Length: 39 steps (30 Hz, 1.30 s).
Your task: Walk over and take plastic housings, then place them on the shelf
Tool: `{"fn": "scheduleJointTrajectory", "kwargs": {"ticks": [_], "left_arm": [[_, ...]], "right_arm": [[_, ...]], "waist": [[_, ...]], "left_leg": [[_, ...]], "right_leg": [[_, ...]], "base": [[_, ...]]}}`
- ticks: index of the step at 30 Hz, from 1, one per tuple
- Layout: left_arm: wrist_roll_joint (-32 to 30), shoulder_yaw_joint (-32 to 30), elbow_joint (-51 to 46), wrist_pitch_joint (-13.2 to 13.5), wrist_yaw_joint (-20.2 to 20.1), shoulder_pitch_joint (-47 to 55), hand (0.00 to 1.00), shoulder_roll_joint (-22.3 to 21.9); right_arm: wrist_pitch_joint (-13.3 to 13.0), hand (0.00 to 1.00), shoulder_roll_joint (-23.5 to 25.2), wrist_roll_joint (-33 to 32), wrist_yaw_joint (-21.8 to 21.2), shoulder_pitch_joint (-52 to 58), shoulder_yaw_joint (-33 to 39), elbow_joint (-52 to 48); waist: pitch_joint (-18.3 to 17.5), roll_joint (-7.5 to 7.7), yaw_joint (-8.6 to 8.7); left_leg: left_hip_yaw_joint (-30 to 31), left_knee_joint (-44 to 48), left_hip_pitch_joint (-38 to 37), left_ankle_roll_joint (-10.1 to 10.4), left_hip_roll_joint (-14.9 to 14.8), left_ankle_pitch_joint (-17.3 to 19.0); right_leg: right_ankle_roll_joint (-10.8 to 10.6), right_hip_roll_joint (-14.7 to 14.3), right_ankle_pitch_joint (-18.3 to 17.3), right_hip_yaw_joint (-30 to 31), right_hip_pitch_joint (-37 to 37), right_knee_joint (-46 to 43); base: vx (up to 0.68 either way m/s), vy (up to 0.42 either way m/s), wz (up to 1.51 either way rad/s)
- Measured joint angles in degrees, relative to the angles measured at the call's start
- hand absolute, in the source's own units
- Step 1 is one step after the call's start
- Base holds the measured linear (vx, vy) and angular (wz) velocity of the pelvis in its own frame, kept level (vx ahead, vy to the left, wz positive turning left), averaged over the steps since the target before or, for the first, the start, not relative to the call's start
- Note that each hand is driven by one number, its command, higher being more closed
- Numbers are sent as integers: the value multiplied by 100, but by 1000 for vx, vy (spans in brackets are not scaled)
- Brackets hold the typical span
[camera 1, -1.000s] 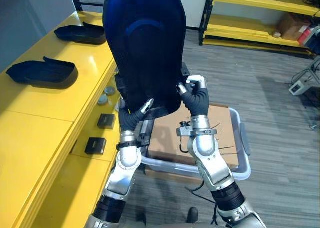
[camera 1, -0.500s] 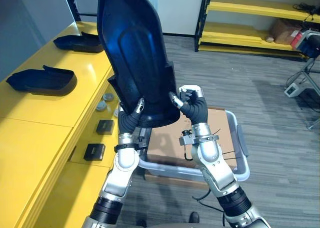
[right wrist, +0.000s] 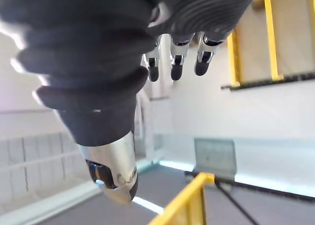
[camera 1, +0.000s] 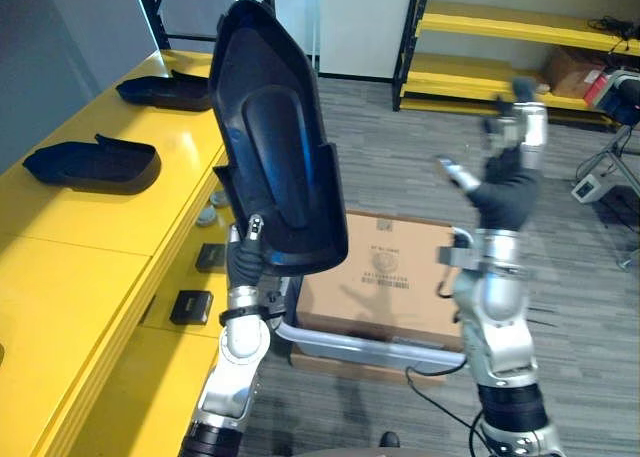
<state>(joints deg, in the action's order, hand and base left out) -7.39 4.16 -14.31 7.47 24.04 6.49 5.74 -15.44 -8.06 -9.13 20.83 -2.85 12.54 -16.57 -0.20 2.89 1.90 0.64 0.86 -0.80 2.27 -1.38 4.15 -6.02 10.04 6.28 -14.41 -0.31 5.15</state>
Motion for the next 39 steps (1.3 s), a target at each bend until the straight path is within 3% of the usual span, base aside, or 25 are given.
{"fn": "scheduleJointTrajectory", "kwargs": {"ticks": [3, 9, 11, 14, 19, 23, 28, 29, 31, 32, 34, 35, 37, 38, 39], "left_arm": [[3, -135, -190, 25, -16, 158, 100, 1], [71, -140, -580, 212, -175, 502, 100, -2], [136, -133, -605, 302, -305, 619, 100, -17], [229, -135, -605, 304, -441, 657, 100, -105], [277, -114, -604, 308, -552, 855, 100, -207], [286, 1, -605, 308, -633, 874, 100, -222], [425, 511, -993, 307, -644, 926, 100, -324], [452, 587, -1145, 309, -641, 960, 100, -362], [452, 666, -1253, 317, -645, 952, 100, -416], [450, 720, -1255, 313, -651, 956, 100, -481], [450, 865, -1289, 315, -655, 914, 100, -506], [454, 928, -1333, 317, -657, 805, 100, -487], [461, 1041, -1334, 316, -667, 539, 100, -492], [462, 1122, -1334, 316, -667, 450, 100, -507], [460, 1290, -1338, 317, -679, 259, 100, -527]], "right_arm": [[46, 0, -189, -56, 5, 401, 195, 890], [368, 0, -173, -617, -572, 975, 617, 4143], [518, 0, -31, -836, -834, 1095, 622, 5304], [607, 0, 216, -943, -1104, 1224, 618, 6275], [833, 0, 464, -802, -1247, 1357, 521, 6980], [924, 0, 588, -586, -1233, 1355, 310, 6990], [922, 0, 663, -355, -1178, 1212, -250, 6892], [919, 0, 697, -332, -1168, 1184, -355, 6764], [893, 0, 734, -224, -1135, 1172, -415, 6436], [892, 0, 732, -155, -1111, 1152, -473, 6295], [903, 0, 742, -143, -1103, 1129, -567, 6189], [905, 0, 794, -116, -1110, 1129, -649, 6072], [916, 0, 892, -71, -1115, 1132, -683, 5847], [919, 0, 899, -47, -1115, 1156, -681, 5776], [928, 0, 898, -25, -1117, 1190, -677, 5723]], "waist": [[0, -1, 44], [9, -74, 41], [12, -148, 31], [18, -199, 30], [33, -212, 21], [173, -148, -92], [578, -97, -328], [595, -80, -359], [657, -50, -454], [688, -40, -472], [695, -14, -464], [705, 36, -525], [702, 92, -689], [700, 89, -676], [691, 75, -628]], "left_leg": [[0, -5, 2, 0, -1, 3], [91, 15, 86, -6, 4, 14], [131, 31, 116, -5, 2, 14], [210, 67, 208, -5, 3, 15], [316, 155, 227, -1, -8, 47], [597, 337, 347, 13, 8, 57], [1788, 949, 1154, 68, 263, 75], [1617, 979, 1420, -12, 195, 66], [542, 952, 1653, -280, -122, -59], [-330, 1070, 1729, -443, -351, -246], [-1475, 1228, 1717, -322, -435, -332], [-1898, 1238, 1720, -406, -354, -280], [-1811, 1393, 1733, -598, -36, -57], [-1695, 1431, 1711, -650, 84, 4], [-1455, 1455, 1604, -744, 325, 139]], "right_leg": [[-6, 0, -5, 0, -2, 3], [-17, 10, -29, -104, -12, 6], [-20, 8, -43, -148, -8, 5], [-21, 10, -66, -223, 1, -7], [-34, 17, -200, -301, 18, -183], [-47, 53, -364, -577, 57, -409], [-94, 308, -893, -1998, 92, -1203], [-109, 395, -955, -2419, 108, -1259], [-147, 525, -1003, -3022, 253, -1339], [-171, 635, -1018, -3388, 443, -1401], [-196, 821, -1011, -3865, 711, -1492], [-222, 921, -996, -4113, 852, -1557], [-231, 1303, -981, -4336, 1022, -1964], [-223, 1473, -977, -4394, 1091, -2215], [20, 1842, -860, -4334, 1196, -2869]], "base": [[0, 0, 0], [-11, -9, 8], [-4, -14, 10], [-31, -15, 13], [-23, -11, 13], [-30, -19, 44], [-58, -30, 146], [-42, 14, 177], [-4, 57, 171], [69, 99, 135], [128, 192, 150], [164, 259, 125], [156, 254, 91], [185, 269, 118], [184, 227, 110]]}}
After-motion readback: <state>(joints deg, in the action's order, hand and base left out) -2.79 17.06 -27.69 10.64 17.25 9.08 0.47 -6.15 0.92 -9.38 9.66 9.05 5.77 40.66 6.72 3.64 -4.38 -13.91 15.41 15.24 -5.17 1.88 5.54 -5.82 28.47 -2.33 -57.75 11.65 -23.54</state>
